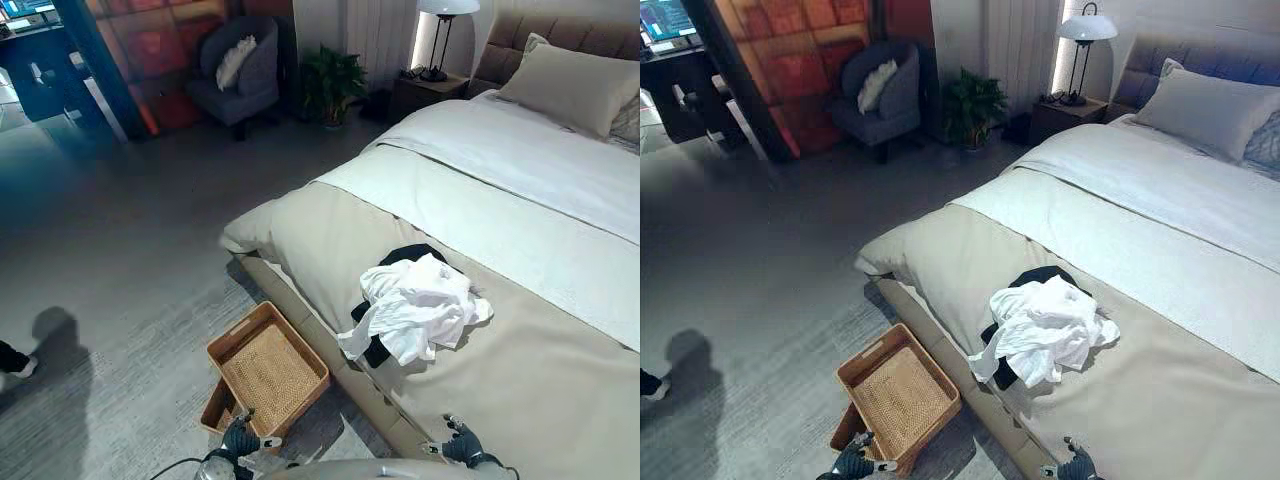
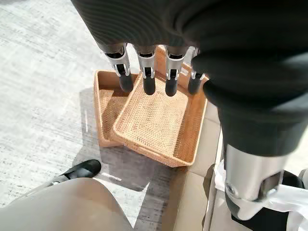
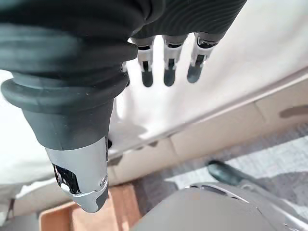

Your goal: Pick up clothes into the bucket

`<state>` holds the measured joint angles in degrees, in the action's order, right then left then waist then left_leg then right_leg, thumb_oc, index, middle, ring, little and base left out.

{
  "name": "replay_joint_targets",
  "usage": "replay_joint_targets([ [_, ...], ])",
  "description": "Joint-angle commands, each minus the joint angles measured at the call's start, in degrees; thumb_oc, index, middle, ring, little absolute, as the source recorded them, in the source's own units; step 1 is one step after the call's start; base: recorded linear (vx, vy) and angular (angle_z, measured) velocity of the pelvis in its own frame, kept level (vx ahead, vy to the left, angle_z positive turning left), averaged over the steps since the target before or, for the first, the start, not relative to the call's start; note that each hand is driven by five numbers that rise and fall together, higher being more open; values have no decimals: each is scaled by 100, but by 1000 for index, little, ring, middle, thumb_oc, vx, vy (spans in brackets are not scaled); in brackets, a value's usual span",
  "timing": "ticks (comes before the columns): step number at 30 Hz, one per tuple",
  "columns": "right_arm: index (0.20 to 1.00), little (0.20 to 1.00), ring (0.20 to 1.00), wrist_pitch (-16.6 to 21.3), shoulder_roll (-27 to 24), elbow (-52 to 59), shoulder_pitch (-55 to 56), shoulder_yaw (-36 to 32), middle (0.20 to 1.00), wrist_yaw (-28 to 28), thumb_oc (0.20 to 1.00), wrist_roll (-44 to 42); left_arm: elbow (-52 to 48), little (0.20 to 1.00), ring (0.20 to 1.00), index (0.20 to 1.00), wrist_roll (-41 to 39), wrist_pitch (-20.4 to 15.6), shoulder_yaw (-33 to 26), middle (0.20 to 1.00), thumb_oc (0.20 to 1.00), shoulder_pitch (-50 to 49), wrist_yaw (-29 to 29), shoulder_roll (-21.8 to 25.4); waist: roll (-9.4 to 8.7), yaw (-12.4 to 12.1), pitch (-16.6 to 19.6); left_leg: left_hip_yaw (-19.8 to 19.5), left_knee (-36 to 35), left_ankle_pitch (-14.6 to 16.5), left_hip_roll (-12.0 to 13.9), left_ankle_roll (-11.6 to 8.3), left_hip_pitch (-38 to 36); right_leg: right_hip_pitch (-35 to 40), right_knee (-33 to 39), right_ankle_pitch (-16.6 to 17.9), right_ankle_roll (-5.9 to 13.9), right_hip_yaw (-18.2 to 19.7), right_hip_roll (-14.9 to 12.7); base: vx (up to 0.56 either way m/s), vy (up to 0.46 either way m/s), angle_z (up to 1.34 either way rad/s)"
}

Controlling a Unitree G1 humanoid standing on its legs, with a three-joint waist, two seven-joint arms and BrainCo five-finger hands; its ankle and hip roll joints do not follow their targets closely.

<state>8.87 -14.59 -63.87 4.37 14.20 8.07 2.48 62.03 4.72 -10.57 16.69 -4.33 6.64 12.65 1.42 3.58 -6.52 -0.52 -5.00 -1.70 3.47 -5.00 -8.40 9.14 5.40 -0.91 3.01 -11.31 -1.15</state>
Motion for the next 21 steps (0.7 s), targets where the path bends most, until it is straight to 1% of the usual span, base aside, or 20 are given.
replay_joint_targets([
  [1,1000,1000,1000,118,18,-149,-448,222,1000,59,1000,107,151,1000,1000,1000,-126,-124,26,1000,1000,303,-23,-132,-393,-21,-74,61,320,363,-132,94,72,47,-160,-11,421,-10,-471,-26,47,-68],
  [11,1000,1000,1000,123,31,-130,-466,260,1000,69,1000,140,195,1000,1000,1000,-126,-105,14,1000,1000,303,-3,-144,-397,-32,-87,45,294,350,-131,97,76,21,-167,-6,425,-39,-470,0,0,0],
  [16,1000,1000,1000,36,20,-184,-538,240,1000,194,1000,245,201,1000,1000,1000,-152,-62,8,1000,1000,300,33,-131,-404,-55,-122,7,287,325,-135,97,138,-36,-209,-21,420,-57,-481,0,0,0],
  [19,1000,1000,1000,32,32,-49,-604,124,1000,292,1000,44,210,1000,1000,1000,-186,-36,-3,1000,1000,302,87,-116,-409,-68,-163,-16,282,303,-141,102,209,-99,-222,-13,423,-73,-484,-10,0,2],
  [21,1000,1000,1000,84,35,279,-657,1,1000,376,1000,-214,191,1000,1000,1000,-227,-29,-24,1000,1000,307,137,-109,-403,-69,-209,-17,286,282,-147,107,279,-174,-235,0,429,-70,-485,0,0,0],
])
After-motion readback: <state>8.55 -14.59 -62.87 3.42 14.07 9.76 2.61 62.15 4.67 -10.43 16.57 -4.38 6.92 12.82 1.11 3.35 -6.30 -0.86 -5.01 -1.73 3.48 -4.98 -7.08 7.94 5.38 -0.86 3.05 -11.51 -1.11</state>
